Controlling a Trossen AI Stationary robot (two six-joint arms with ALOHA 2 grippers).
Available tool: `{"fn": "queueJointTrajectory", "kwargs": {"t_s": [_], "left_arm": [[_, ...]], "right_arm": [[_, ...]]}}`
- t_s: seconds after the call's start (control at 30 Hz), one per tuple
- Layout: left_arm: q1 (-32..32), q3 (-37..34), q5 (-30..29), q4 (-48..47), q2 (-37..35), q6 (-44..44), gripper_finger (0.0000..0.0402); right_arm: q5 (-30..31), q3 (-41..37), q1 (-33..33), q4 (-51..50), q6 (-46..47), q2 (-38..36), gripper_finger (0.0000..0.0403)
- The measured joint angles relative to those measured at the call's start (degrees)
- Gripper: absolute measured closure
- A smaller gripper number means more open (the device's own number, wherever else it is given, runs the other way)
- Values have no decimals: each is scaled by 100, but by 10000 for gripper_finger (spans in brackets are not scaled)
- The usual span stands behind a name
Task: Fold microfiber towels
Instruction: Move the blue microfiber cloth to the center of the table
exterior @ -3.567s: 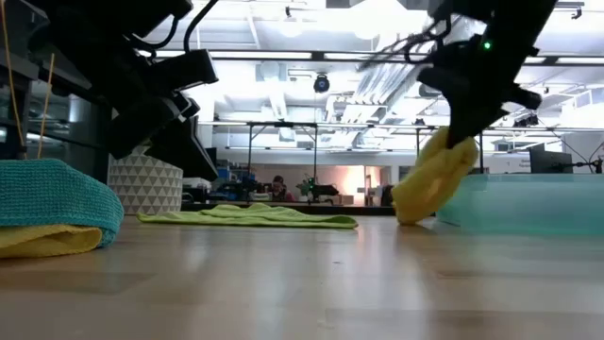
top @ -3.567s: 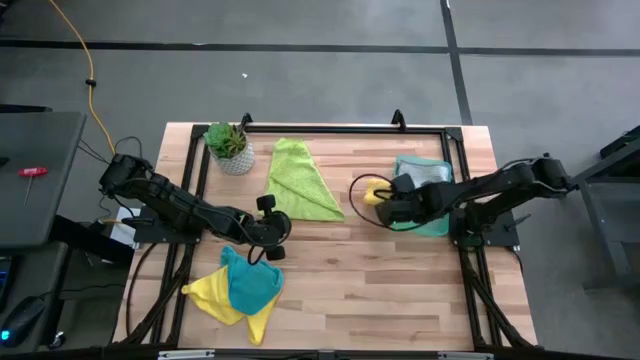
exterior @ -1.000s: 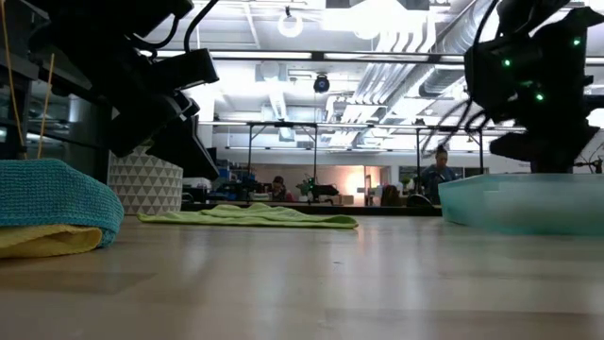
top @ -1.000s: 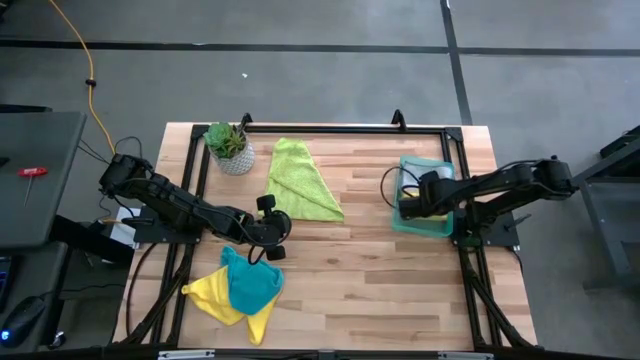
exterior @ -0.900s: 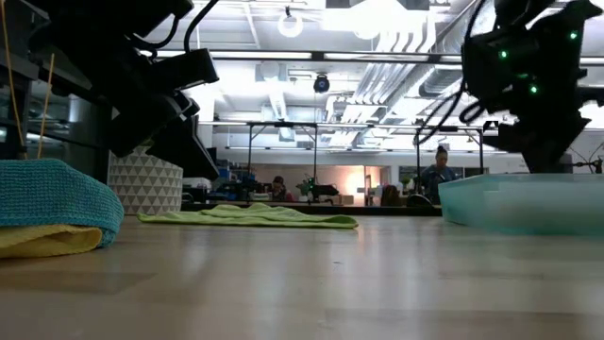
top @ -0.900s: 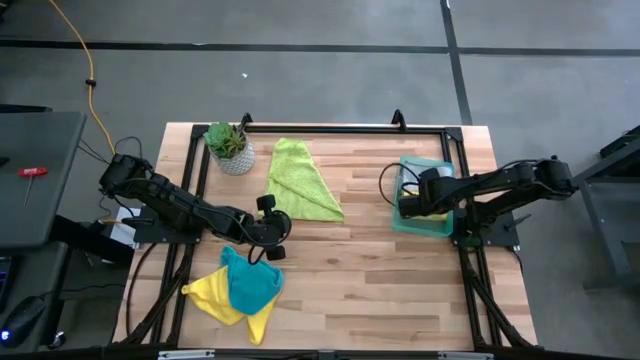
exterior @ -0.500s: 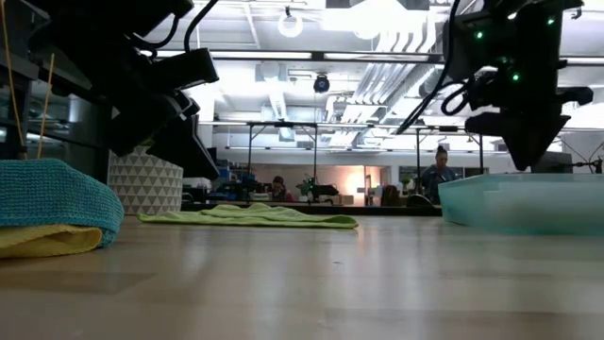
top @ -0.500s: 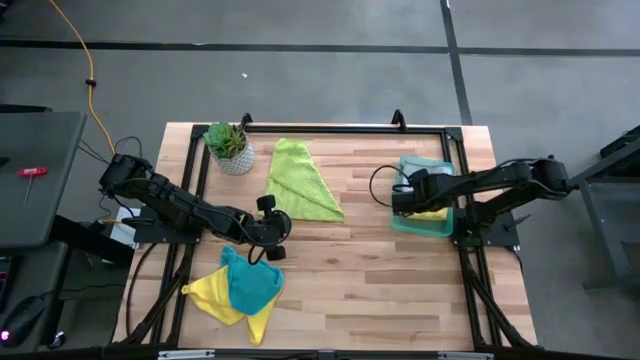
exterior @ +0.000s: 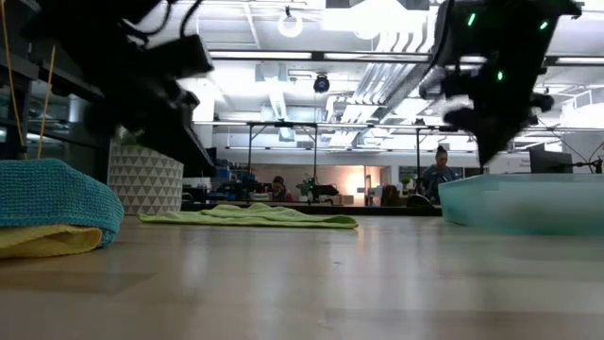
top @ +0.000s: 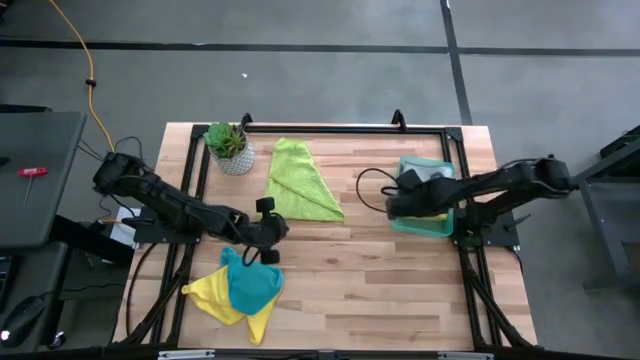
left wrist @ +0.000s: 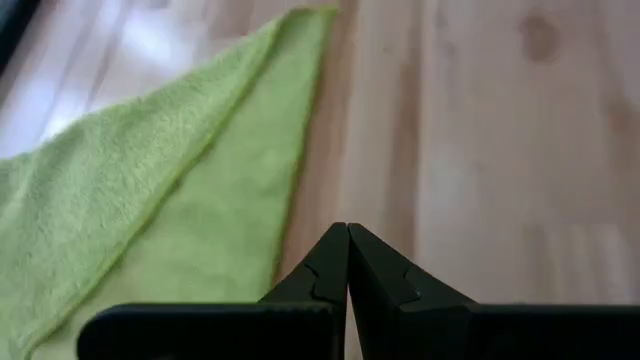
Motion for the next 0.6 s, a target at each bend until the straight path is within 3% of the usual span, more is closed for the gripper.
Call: {"fn": "queueJointTrajectory", "kwargs": {"t_s": [0.1,0.23,0.4,0.6], "left_arm": [[-164,-2,-21,-194,-451,-1,401],[-602,-3,-559,-48,-1210,-7,401],[-1347,-349,-1122,921,-1969,317,401],[-1612,-1239,-878,2256,-2594,598,401]], "right_arm": [[592,0,551,879,-317,-418,400],[1054,2,1297,2891,-1468,-545,401],[1101,2,1911,5474,-3471,-26,402],[676,2,2074,7478,-4962,1014,402]]}}
